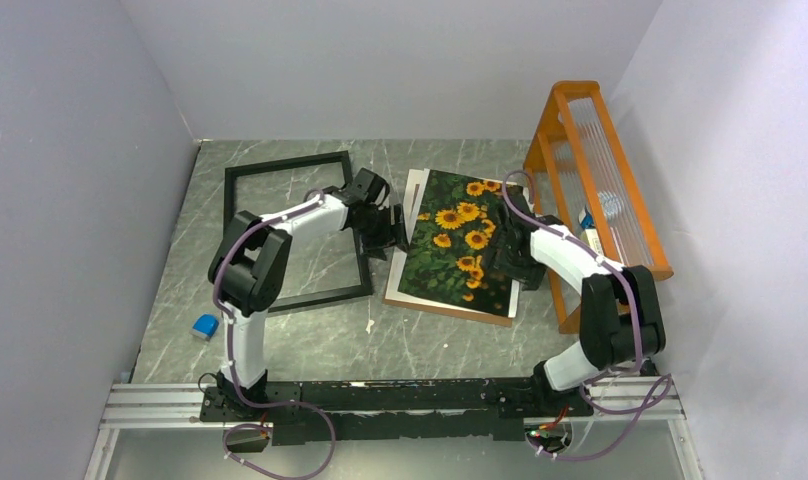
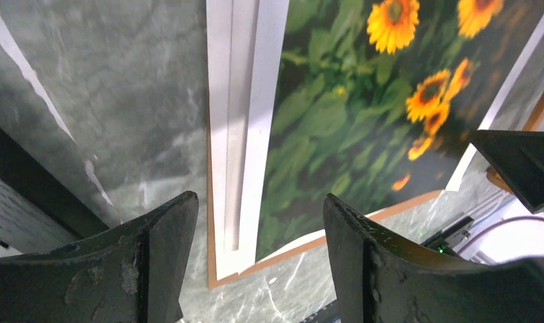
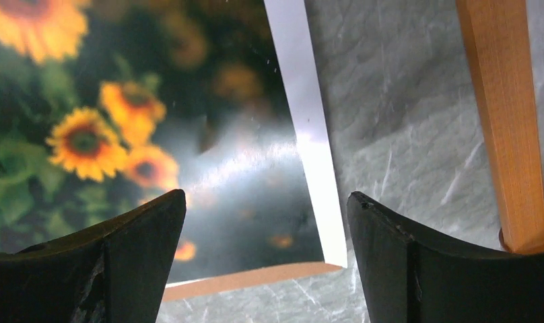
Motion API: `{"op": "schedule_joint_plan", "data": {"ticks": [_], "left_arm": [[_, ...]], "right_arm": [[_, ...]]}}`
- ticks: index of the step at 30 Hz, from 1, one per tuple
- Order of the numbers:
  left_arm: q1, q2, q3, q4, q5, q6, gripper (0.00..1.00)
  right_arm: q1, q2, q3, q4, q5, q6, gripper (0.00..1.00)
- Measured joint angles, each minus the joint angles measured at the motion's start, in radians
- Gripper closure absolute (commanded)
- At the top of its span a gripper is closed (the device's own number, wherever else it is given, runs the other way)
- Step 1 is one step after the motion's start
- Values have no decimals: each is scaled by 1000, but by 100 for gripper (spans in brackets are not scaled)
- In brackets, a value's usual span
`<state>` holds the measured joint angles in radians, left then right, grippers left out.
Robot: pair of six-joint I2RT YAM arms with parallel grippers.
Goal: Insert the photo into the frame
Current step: Move the photo frame item to the center of the board.
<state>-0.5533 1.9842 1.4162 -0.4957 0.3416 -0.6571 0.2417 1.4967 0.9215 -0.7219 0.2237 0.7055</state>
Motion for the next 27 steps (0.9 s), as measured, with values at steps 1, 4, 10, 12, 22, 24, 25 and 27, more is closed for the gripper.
{"op": "schedule_joint_plan", "data": {"ticks": [1,4,10,12,22,24,25,27], "left_arm": [[0,11,14,-4,-6,0,27],[3,63,84,-21,-28,3,30],[22,153,223,-27,-55,14,33],[35,185,279,-29,-63,18,33],[141,352,473,-25,-15,32,33],[164,376,515,-21,4,35,33],[172,389,535,-16,11,36,32],[192,428,595,4,30,37,32]], "right_arm": [[-12,16,3,11,-2,-7,7],[-34,66,28,32,-14,-26,7],[-51,142,113,76,-25,-58,7],[-55,172,144,92,-26,-65,7],[-100,362,336,119,-32,-87,11],[-103,382,378,119,-40,-89,12],[-103,386,394,119,-47,-89,12],[-103,386,415,119,-55,-88,12]]}}
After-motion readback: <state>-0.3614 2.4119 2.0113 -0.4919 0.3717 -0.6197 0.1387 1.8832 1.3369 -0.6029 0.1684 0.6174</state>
